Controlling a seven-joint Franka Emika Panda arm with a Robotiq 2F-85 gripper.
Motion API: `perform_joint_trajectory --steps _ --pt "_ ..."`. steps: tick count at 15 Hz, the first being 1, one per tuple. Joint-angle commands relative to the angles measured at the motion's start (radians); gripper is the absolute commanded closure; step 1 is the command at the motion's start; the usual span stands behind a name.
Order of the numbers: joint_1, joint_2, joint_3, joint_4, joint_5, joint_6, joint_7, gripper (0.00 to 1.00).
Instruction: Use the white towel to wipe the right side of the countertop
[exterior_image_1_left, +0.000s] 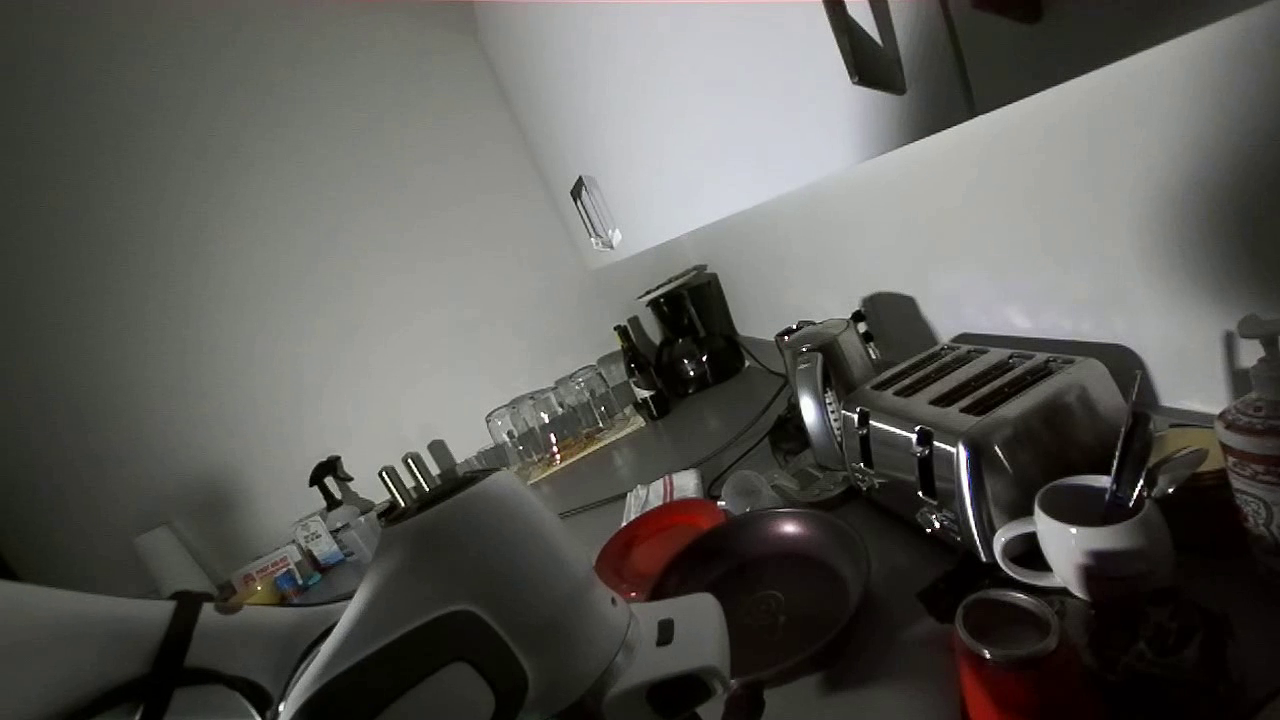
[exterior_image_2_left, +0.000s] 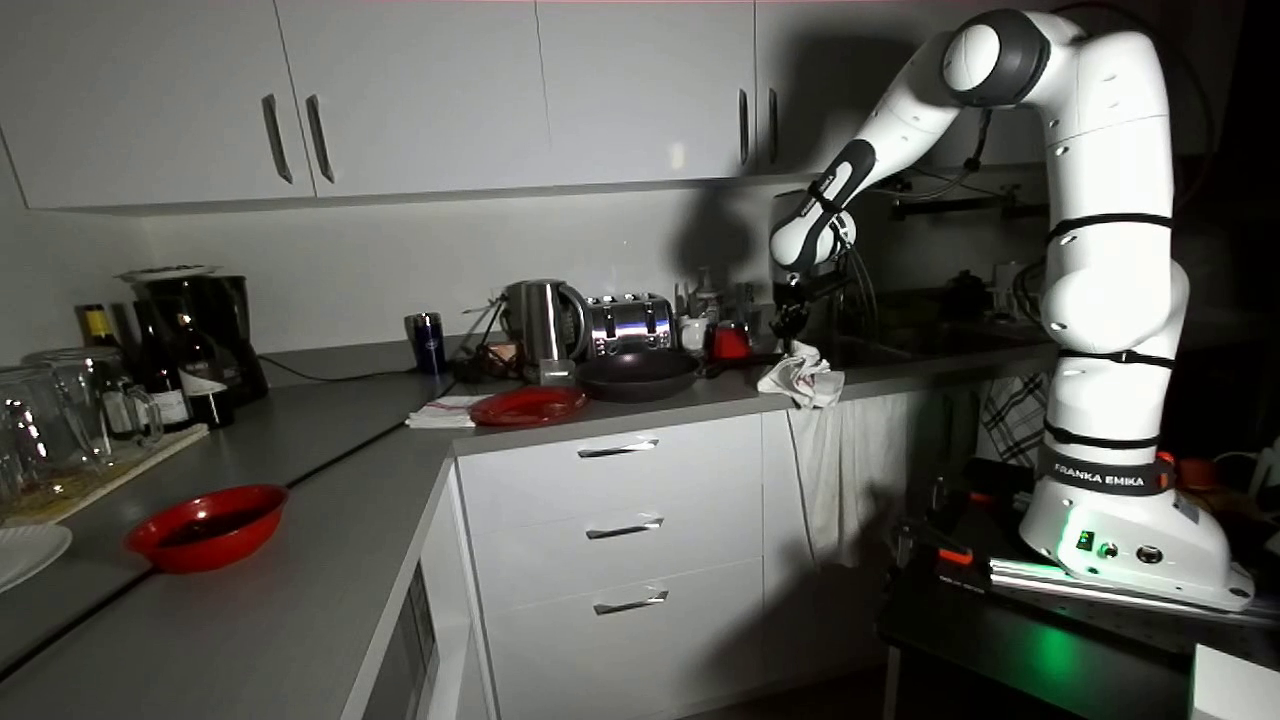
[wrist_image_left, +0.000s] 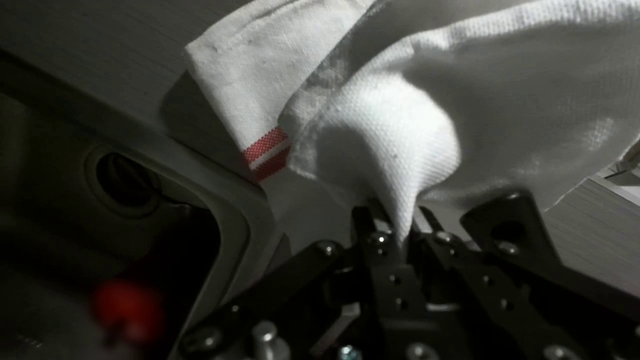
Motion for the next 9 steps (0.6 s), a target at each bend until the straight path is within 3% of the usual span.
perform_joint_trajectory --steps 1,9 --pt "-0.031 0.017 -0.024 0.028 0.034 -0.020 -0.008 0.95" --pt "-0.167 0.094 -0.120 0.104 0.166 -0.072 0.026 0.95"
